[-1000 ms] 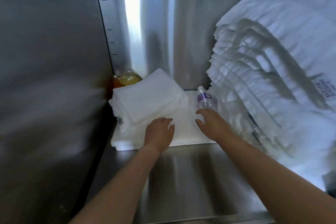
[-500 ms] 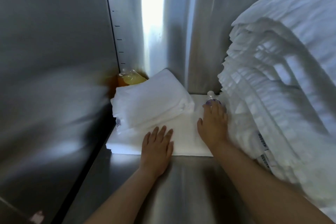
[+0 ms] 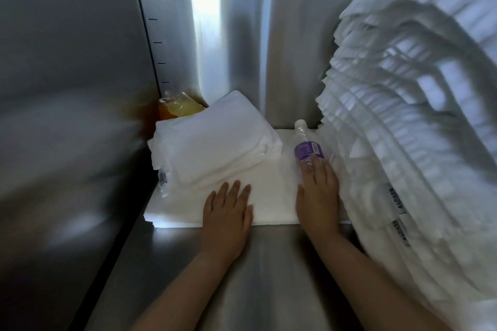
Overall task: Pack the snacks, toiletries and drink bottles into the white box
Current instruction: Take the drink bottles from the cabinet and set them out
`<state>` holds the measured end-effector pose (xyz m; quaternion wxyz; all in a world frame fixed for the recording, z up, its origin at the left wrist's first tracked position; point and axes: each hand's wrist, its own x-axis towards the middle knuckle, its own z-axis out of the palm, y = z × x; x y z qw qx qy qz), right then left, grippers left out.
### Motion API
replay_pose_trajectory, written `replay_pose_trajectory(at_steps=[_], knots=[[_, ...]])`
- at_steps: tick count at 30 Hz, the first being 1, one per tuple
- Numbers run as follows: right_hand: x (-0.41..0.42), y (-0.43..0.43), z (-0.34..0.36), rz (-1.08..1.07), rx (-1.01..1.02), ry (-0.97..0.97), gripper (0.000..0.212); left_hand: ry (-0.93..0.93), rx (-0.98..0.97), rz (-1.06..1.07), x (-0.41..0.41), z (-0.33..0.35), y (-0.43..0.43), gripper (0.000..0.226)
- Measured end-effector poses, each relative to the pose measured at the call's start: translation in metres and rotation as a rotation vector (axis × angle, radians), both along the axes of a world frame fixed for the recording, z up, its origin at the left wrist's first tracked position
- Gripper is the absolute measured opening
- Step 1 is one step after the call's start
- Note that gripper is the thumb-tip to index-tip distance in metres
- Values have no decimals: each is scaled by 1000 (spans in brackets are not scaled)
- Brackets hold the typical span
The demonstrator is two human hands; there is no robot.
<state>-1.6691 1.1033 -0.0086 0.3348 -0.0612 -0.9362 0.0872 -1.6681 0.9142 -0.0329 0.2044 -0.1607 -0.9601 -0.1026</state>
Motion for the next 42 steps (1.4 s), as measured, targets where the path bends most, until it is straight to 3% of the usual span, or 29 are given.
replay_pose_trajectory(at_steps=[8, 14, 21, 25, 29, 33, 36, 39, 42], knots=[[20, -2, -8, 138, -101, 139, 42, 26, 64, -11, 1, 0, 0, 48], [22, -2, -10, 125, -145, 220, 37, 0, 74, -9, 2, -1, 1, 48], [30, -3, -18, 174, -155, 329, 49, -25, 107, -16, 3, 3, 1, 45], [31, -12, -8, 248, -119, 365, 30, -134, 187, 6, -5, 7, 4, 44], [20, -21, 14, 136, -321, 271, 60, -149, 259, 1, -10, 12, 3, 47], [-6, -17, 36, 18, -117, 73, 74, -141, 148, -9, -5, 10, 3, 48], [-23, -18, 40, 118, -98, -62, 80, -127, 229, -73, -7, 17, 0, 42], [-36, -16, 41, 206, -279, -161, 76, -2, 468, -141, -16, 45, -5, 27], [-38, -12, 40, 231, -318, -148, 63, 220, 567, -96, -40, 84, -16, 22]])
